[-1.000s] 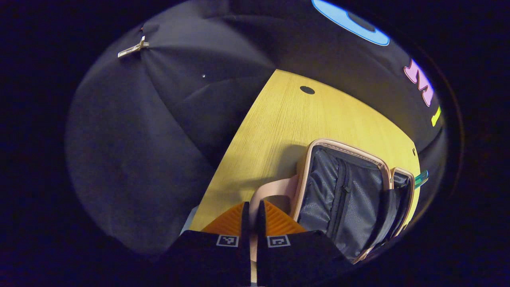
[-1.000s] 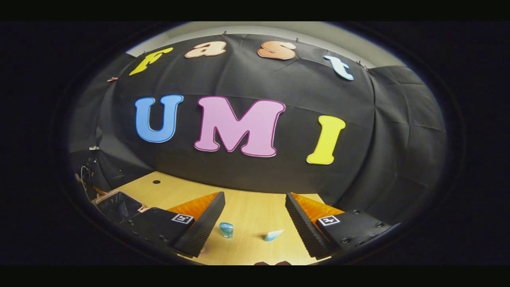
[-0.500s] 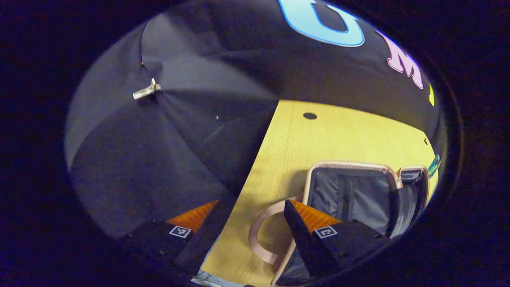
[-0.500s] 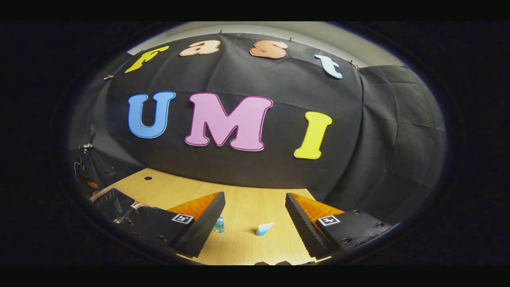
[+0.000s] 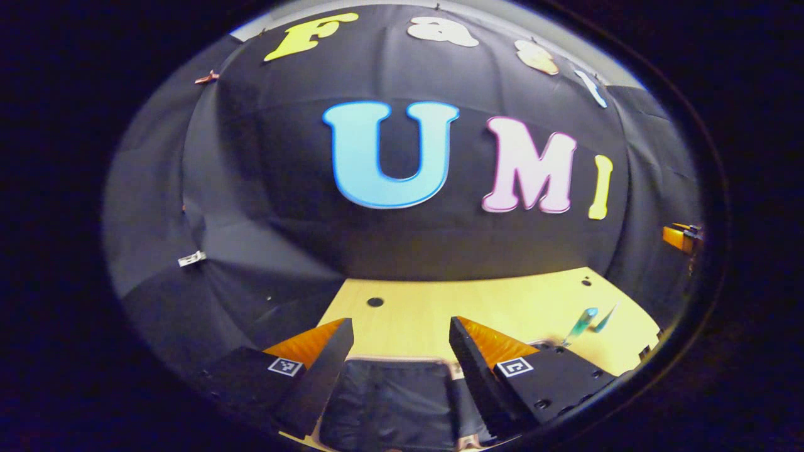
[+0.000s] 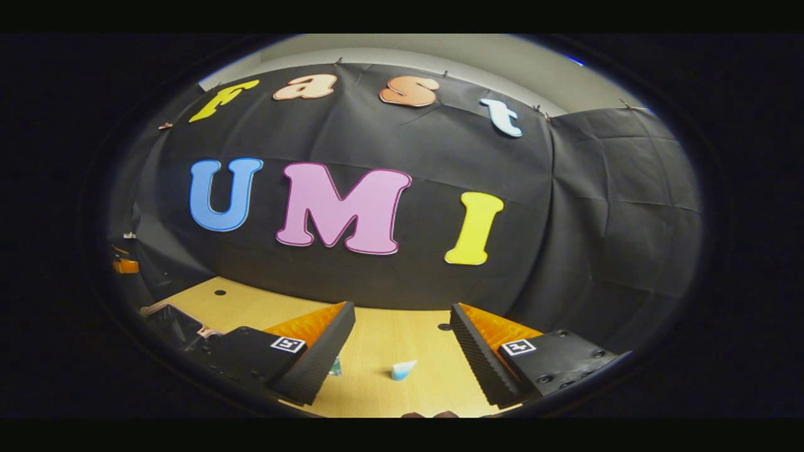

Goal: First open the suitcase, pack the skin care products into it, and then close the suitcase.

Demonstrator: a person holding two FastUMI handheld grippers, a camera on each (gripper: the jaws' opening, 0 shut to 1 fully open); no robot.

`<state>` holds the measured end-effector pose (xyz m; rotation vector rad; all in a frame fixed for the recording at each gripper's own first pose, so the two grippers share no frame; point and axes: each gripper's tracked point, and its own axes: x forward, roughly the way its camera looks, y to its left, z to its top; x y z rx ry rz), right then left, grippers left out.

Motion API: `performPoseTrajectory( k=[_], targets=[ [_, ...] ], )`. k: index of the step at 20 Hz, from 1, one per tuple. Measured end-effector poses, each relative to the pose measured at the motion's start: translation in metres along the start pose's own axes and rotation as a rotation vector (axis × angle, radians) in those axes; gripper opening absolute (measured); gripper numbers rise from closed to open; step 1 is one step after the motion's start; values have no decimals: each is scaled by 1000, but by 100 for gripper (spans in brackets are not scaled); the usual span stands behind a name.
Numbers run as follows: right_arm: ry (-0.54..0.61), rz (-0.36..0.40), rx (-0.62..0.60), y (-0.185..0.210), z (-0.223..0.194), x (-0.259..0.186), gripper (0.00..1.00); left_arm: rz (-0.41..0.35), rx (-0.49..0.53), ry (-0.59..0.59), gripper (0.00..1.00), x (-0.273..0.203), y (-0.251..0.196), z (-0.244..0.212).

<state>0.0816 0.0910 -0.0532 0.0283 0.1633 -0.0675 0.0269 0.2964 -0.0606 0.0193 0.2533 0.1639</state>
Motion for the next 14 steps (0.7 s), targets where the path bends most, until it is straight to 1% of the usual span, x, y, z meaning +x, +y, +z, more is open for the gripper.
performPoseTrajectory(
  k=[1, 2, 4, 6, 7, 8, 10, 11, 14],
  targets=[
    [-5, 2, 2, 0, 1, -3, 96, -38, -3, -26, 96, -5, -28, 11],
    [-10, 4, 5, -1, 1, -5, 97, -91, -13, -46, 96, -4, -54, 15],
    [-15, 11, 11, -2, 2, -9, 97, -168, -44, -64, 96, -3, -112, 23],
    [-23, 21, 5, -4, 1, -11, 96, -208, -77, -73, 96, 3, -153, 28],
    [-22, 26, -3, -5, -1, -11, 98, -224, -90, -71, 96, 6, -171, 28],
    [-18, 35, -6, -6, -2, -11, 96, -243, -99, -69, 96, 7, -191, 28],
    [-42, 47, 1, -9, 4, -12, 95, -253, -92, -65, 96, 11, -218, 35],
    [-56, 53, 6, -12, 6, -11, 96, -247, -75, -68, 96, 12, -229, 35],
    [-40, 87, 25, -16, -3, -7, 96, -221, -20, -46, 96, 17, -250, 33]
  ],
)
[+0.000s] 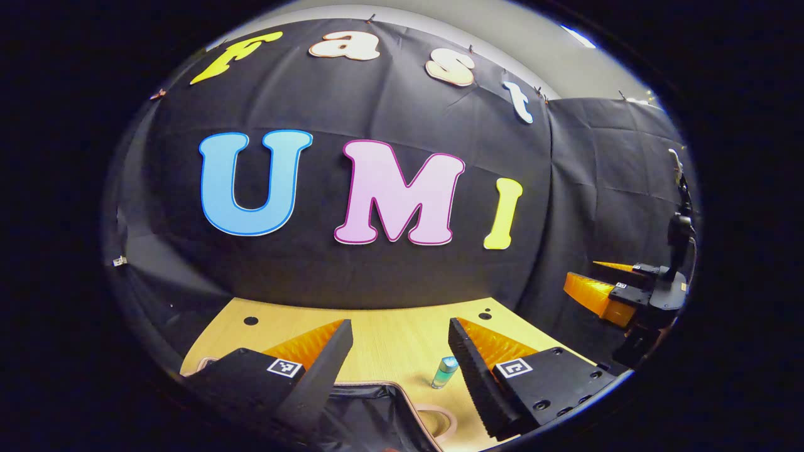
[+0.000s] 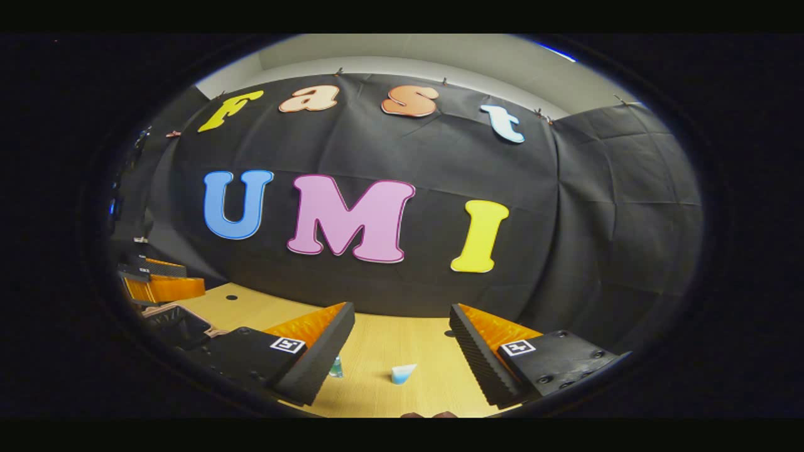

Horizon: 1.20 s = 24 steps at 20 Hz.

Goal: First open the suitcase, pack the skin care products into it, and then close the suitcase.

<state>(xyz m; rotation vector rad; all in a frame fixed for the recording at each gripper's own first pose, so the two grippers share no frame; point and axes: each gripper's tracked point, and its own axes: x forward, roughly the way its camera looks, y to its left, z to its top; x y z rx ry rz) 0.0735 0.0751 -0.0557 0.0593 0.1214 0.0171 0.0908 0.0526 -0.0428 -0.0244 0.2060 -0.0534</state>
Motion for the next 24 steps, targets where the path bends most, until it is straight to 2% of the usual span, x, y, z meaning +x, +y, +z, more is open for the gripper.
performPoseTrajectory(
  k=[2, 3, 4, 6, 10, 14, 21, 24],
  targets=[
    [15, 11, 8, -9, -9, 7, 97, -16, 25, 9, 96, 9, -22, -7],
    [36, 24, 19, -14, -17, 8, 96, -27, 26, 28, 100, 17, -30, -16],
    [38, 32, 24, -20, -18, 11, 96, -94, -18, 67, 96, 30, -51, -33],
    [63, 52, 5, -32, -29, 13, 96, -156, -74, 167, 96, 46, -75, -72],
    [97, 93, -52, -49, -46, 15, 96, -140, -9, 295, 97, 84, -90, -133],
    [141, 160, -104, -57, -69, 18, 96, -101, -38, 424, 97, 125, -92, -199],
    [258, 215, -71, -74, -120, 42, 97, -41, -30, 504, 97, 190, -91, -256],
    [291, 236, -41, -72, -145, 56, 97, -59, -16, 528, 96, 210, -100, -271]
  ],
)
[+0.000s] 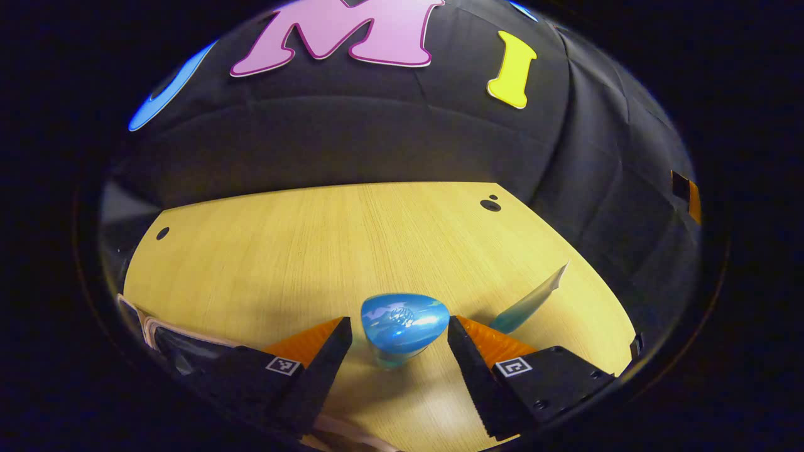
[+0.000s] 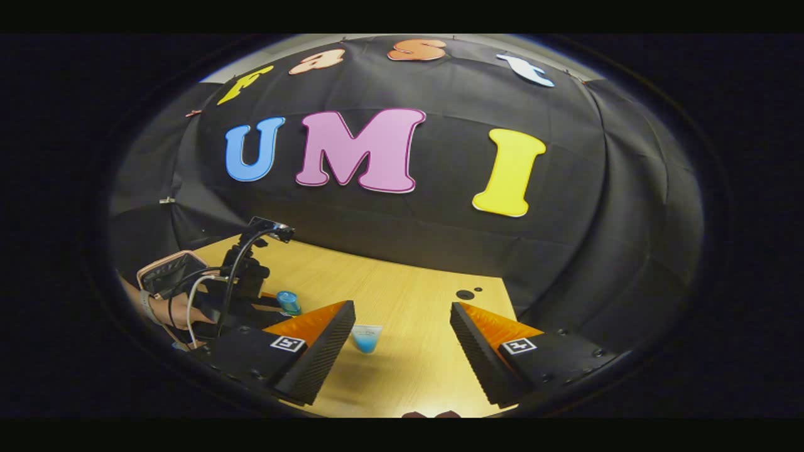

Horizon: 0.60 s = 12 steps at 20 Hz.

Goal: First open the suitcase, pack the skin care products into it, and then close the suitcase.

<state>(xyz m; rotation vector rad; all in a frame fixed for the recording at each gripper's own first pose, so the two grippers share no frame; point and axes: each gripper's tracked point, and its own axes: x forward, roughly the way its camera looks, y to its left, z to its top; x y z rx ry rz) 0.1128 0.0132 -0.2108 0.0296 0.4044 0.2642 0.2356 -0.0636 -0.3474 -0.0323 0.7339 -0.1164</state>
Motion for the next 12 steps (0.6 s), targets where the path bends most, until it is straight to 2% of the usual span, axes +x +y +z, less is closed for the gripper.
performPoseTrajectory(
  k=[1, 2, 3, 10, 11, 12],
  targets=[
    [13, 9, 5, 1, -9, 9, 96, 33, 16, -1, 88, 6, 4, 2],
    [34, 17, 9, 3, -20, 19, 96, 36, 28, -5, 74, 13, 6, 0],
    [53, 26, 13, 6, -33, 29, 97, 23, 40, -12, 54, 8, 3, 3],
    [287, 127, 23, 52, -146, 105, 96, 0, 62, -4, 53, 15, -5, 3],
    [308, 133, 25, 55, -156, 112, 99, -3, 59, 6, 49, 14, -5, 1],
    [323, 138, 32, 56, -161, 119, 97, -6, 62, 6, 53, 16, -5, 1]
  ],
)
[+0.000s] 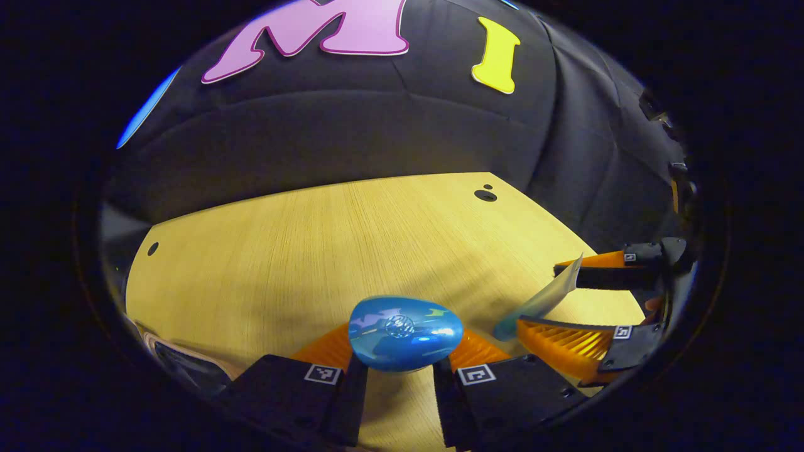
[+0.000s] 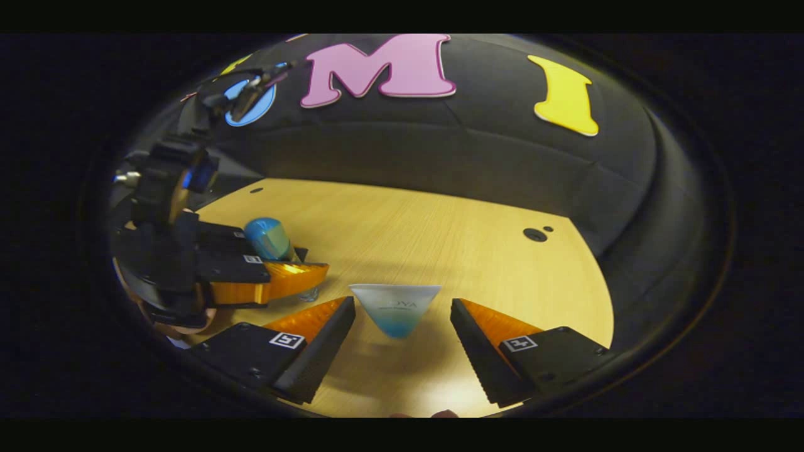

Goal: First open the suitcase, pack the skin care products into it, and then close the suitcase.

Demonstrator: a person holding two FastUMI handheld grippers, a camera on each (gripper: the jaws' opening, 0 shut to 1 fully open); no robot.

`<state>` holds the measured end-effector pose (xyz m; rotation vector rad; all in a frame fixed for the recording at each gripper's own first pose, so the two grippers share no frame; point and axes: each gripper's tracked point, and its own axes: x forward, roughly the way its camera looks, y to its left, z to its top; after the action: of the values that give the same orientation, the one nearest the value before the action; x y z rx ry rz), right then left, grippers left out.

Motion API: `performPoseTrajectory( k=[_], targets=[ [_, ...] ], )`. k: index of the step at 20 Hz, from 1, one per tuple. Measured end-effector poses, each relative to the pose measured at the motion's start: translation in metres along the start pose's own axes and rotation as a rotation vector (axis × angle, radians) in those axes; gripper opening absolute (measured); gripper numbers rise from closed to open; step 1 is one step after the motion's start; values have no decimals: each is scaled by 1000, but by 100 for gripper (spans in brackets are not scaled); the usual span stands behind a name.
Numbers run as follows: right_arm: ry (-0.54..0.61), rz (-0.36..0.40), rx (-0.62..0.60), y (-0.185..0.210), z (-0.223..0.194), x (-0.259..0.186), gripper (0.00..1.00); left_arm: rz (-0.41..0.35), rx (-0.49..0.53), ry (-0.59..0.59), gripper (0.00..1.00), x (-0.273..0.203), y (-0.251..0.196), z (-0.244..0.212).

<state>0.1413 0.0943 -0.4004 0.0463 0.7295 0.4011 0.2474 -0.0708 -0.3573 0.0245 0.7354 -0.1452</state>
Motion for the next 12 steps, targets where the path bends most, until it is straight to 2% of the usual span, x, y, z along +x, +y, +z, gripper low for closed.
performPoseTrajectory(
  k=[2, 3, 5, 7, 10, 11, 12],
  targets=[
    [48, 24, 31, 5, -13, 16, 98, -7, 17, 7, 53, 1, 0, 0],
    [92, 13, 30, 3, -23, 14, 81, -7, 28, 13, 53, 1, -1, 0],
    [68, -11, 38, -3, -15, 24, 47, -8, 48, 22, 49, 3, -2, 0],
    [71, -20, 43, 0, -15, 21, 47, -11, 48, 42, 51, 4, -2, 1],
    [85, -20, 67, -1, -16, 12, 44, -65, -55, 79, 47, -5, -7, 5],
    [76, -20, 76, -2, -11, 7, 44, -80, -79, 73, 44, -14, -9, 11],
    [60, -19, 84, 0, -1, 0, 44, -89, -76, 60, 46, -22, -8, 20]
  ],
)
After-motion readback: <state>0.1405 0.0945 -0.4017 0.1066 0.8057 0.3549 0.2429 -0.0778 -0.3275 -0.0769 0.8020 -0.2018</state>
